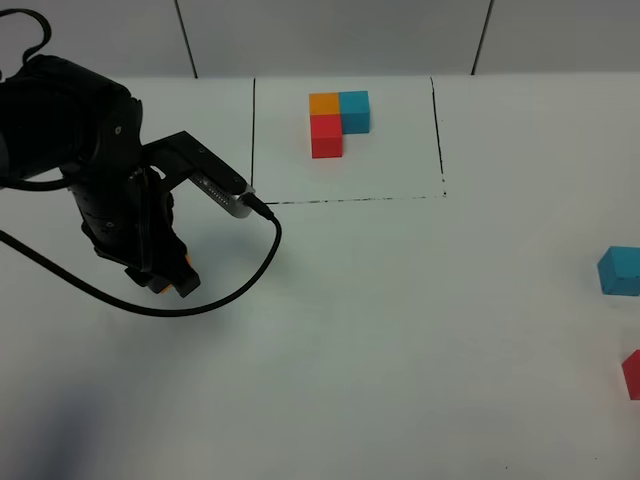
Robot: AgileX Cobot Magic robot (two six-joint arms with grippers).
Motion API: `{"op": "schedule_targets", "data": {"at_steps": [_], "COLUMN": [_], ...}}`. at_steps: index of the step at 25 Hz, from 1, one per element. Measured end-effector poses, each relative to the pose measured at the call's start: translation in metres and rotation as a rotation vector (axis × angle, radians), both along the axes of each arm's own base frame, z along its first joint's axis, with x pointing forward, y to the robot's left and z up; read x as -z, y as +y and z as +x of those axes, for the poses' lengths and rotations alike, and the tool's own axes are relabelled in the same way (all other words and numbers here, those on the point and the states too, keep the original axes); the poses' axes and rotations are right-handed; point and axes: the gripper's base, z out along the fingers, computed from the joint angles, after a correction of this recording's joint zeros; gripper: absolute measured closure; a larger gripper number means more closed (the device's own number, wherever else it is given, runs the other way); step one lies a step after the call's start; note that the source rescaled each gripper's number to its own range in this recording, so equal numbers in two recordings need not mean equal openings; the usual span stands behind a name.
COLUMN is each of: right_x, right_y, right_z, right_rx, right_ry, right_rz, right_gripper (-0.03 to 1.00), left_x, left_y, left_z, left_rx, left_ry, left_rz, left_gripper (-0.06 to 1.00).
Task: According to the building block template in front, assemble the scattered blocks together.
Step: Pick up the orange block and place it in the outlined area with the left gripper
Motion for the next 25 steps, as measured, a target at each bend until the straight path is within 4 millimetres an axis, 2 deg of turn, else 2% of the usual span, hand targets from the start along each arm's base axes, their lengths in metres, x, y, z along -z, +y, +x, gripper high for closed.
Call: {"op": "schedule_targets", "data": {"at_steps": [8,14,17,25], "right_x": [0.0,0.0,0.0,0.0], "right_y": [0.0,0.001,0.002,0.002], "right_z": [0.0,0.0,0.0,0.0], "right_rx": [0.0,-0.004,-0.012,-0.013], "right_ry": [0.0,0.0,0.0,0.0], "right_rz": [0.0,0.007,0.019,0.021], "right_gripper": [0.38,0.38,0.38,0.38], "left_x": [-0.004,-0.004,0.003,0.026], "left_y": [-0.002,-0.018,-0.034,-0.105], "left_z": [0.003,0.024,0.037,0.067], "left_rx": [0.125,0.272,0.338,0.537], "left_ry": [0.001,-0.009,0.018,0.073], "left_rz": [0.005,0.003,0.01,0.032], "left_gripper": [0.94,0.94,0.94,0.94]}}
